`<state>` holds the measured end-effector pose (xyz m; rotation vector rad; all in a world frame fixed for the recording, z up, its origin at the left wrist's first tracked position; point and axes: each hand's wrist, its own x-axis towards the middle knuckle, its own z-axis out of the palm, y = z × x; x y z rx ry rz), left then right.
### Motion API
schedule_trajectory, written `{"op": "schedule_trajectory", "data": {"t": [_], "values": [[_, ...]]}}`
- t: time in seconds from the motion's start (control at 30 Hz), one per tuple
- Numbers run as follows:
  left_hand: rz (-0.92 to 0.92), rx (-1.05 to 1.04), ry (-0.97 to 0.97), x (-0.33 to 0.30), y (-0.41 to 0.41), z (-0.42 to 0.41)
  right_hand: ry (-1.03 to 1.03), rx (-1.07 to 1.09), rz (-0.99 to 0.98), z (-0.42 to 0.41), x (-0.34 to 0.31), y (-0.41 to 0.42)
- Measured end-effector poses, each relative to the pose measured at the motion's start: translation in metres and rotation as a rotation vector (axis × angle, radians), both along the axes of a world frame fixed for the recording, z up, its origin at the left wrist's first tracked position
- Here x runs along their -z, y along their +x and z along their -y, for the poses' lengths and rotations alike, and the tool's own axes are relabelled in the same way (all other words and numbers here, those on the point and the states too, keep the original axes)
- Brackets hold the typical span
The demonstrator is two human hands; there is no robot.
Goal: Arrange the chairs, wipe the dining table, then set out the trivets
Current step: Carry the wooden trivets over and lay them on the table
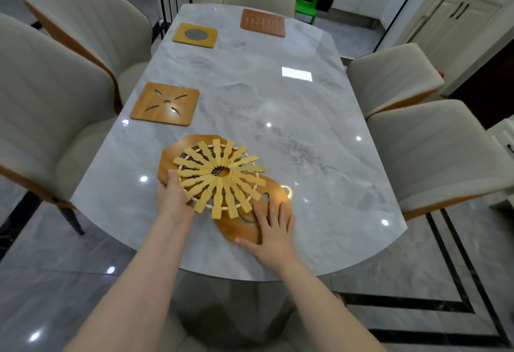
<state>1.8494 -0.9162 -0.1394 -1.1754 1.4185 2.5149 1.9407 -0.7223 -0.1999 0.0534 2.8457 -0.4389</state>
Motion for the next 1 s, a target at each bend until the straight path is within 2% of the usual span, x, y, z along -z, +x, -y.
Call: {"op": "schedule_trajectory", "data": {"t": [1.0], "values": [[0.007,-0.022,-0.015,-0.01,0.02,0.016,0.092,-0.211,0.039,-0.02,-0.002,-0.005]]}}
